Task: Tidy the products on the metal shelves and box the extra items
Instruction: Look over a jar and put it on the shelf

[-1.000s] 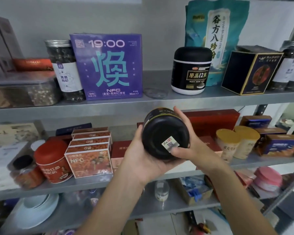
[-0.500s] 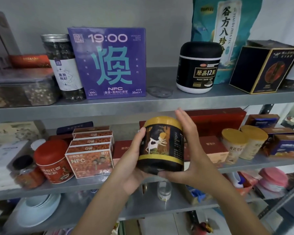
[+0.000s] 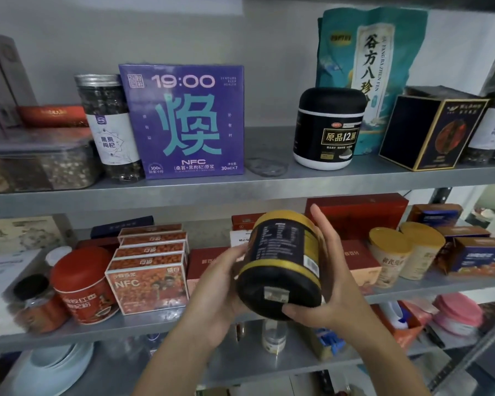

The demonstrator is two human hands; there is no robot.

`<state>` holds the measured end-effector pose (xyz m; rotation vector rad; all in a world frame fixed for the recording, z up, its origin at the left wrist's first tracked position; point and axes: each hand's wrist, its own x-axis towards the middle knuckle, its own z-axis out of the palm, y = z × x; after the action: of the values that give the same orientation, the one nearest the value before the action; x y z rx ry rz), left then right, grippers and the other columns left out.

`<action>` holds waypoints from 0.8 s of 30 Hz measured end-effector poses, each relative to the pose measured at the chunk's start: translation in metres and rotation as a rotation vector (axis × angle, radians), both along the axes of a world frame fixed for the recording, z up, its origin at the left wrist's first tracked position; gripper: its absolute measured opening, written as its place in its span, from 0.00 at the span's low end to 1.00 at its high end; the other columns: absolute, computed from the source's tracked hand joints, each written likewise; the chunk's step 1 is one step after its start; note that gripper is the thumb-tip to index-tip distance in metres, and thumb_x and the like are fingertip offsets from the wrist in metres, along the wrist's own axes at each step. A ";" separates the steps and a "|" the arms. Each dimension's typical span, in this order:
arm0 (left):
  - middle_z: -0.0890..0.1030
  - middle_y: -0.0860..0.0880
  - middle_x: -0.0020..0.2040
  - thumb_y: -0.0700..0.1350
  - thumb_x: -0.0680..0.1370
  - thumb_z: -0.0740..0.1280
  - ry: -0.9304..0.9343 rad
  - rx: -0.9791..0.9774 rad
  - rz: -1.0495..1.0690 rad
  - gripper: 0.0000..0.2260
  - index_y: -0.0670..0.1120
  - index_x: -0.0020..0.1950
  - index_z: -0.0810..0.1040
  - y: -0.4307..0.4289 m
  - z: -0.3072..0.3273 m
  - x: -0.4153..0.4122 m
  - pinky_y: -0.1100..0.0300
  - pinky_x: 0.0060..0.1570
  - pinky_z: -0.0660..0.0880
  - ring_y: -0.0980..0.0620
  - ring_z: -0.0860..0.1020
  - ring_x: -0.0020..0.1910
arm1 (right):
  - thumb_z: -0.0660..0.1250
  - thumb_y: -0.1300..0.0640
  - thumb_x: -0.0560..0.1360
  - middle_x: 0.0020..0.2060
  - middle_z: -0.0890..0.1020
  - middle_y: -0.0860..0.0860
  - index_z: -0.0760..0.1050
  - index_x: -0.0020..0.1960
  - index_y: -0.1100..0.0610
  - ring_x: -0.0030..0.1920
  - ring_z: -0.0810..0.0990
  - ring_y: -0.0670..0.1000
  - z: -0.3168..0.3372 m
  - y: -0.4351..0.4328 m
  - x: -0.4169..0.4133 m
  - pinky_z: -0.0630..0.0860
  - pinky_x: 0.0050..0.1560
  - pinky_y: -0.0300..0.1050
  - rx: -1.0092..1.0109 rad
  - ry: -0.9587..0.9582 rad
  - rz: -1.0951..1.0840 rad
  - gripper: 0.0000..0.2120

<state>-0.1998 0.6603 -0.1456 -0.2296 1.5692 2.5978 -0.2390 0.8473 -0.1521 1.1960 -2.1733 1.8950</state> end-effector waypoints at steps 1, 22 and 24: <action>0.83 0.44 0.56 0.60 0.72 0.67 0.054 -0.046 -0.010 0.21 0.49 0.60 0.82 -0.002 0.004 0.000 0.53 0.43 0.80 0.46 0.83 0.53 | 0.81 0.53 0.59 0.73 0.61 0.42 0.48 0.76 0.36 0.71 0.67 0.50 0.004 0.001 0.003 0.76 0.62 0.48 0.060 0.055 -0.018 0.58; 0.79 0.35 0.62 0.63 0.77 0.61 -0.123 0.482 -0.167 0.28 0.41 0.61 0.81 0.016 0.006 0.020 0.40 0.55 0.78 0.36 0.80 0.58 | 0.80 0.48 0.56 0.65 0.74 0.41 0.59 0.74 0.38 0.65 0.76 0.48 -0.011 -0.016 0.004 0.77 0.61 0.48 -0.112 -0.190 0.024 0.51; 0.81 0.39 0.59 0.63 0.76 0.61 -0.082 0.191 -0.056 0.26 0.46 0.61 0.82 0.015 0.005 0.019 0.43 0.54 0.79 0.40 0.81 0.59 | 0.79 0.48 0.56 0.67 0.72 0.43 0.57 0.75 0.38 0.66 0.74 0.48 -0.001 -0.008 0.004 0.77 0.61 0.46 -0.054 -0.131 0.010 0.53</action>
<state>-0.1811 0.6753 -0.1411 -0.2676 1.2725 2.6362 -0.2345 0.8389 -0.1530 1.1067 -2.1655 2.0774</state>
